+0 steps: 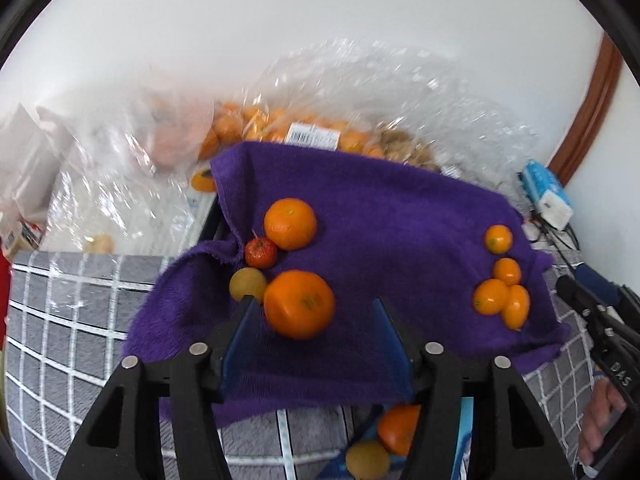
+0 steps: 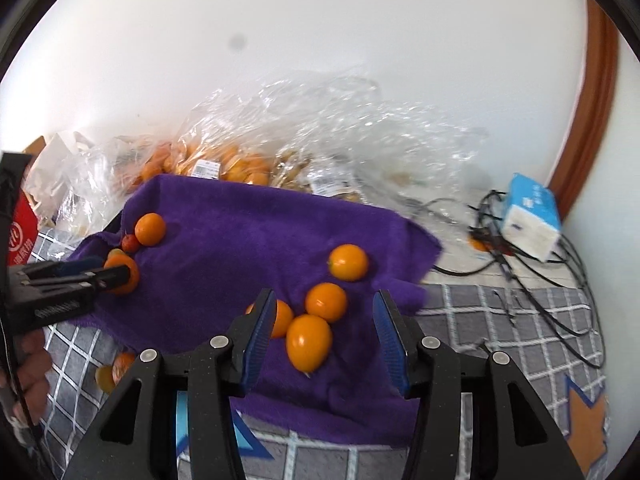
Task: Organize fruits
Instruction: 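Lower both oranges onto the towel and open both tools, then withdraw both tools and move toward the fruit on the blue star mat, then grasp a large orange with the right tool while the left tool grasps a yellow-green fruit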
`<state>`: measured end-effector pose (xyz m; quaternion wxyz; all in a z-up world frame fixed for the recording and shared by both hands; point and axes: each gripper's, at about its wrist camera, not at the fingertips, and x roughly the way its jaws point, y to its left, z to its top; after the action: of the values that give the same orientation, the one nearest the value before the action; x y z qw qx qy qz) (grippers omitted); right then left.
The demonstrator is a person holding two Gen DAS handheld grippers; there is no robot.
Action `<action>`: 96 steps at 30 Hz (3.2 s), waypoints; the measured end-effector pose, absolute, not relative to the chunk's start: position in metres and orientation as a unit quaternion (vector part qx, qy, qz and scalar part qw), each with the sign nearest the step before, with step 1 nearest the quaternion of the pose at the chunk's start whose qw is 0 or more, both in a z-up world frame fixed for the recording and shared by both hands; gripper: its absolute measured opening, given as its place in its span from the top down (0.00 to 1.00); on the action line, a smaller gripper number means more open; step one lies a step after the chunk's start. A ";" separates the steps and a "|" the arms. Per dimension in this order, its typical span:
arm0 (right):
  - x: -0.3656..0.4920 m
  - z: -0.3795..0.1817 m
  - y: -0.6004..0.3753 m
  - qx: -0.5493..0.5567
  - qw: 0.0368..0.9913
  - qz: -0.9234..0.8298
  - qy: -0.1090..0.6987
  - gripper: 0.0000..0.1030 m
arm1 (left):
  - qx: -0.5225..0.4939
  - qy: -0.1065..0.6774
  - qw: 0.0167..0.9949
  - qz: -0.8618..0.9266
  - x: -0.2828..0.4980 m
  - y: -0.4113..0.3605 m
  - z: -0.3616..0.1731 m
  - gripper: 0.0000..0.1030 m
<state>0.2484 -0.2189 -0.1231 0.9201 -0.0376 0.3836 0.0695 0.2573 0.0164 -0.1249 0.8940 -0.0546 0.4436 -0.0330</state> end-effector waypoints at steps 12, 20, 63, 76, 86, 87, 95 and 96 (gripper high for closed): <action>0.194 -0.115 -0.226 0.020 0.920 0.069 0.385 0.52 | -0.051 0.425 0.903 -0.028 0.179 0.030 -0.124 0.44; 0.163 -0.135 -0.214 0.013 0.911 0.091 0.402 0.52 | -0.055 0.413 0.909 0.002 0.138 0.055 -0.151 0.44; 0.200 -0.172 -0.121 0.017 0.883 0.191 0.429 0.61 | -0.128 0.407 0.904 0.034 0.126 0.104 -0.169 0.47; 0.164 -0.183 -0.209 0.031 0.893 0.115 0.434 0.60 | -0.106 0.409 0.906 0.022 0.126 0.095 -0.169 0.47; 0.161 -0.193 -0.202 0.007 0.891 0.117 0.438 0.60 | -0.121 0.420 0.899 -0.009 0.127 0.096 -0.171 0.46; 0.159 -0.191 -0.204 0.007 0.893 0.115 0.435 0.60 | -0.126 0.422 0.898 -0.007 0.127 0.097 -0.171 0.46; 0.156 -0.191 -0.220 0.010 0.900 0.108 0.422 0.60 | -0.143 0.446 0.883 -0.033 0.134 0.069 -0.158 0.48; 0.157 -0.193 -0.220 0.012 0.899 0.106 0.425 0.60 | -0.130 0.443 0.886 -0.037 0.137 0.060 -0.154 0.48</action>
<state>0.1574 -0.2196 -0.1930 0.8988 0.0118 0.4250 0.1064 0.1366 0.0595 -0.1542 0.8861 -0.1299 0.4434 -0.0369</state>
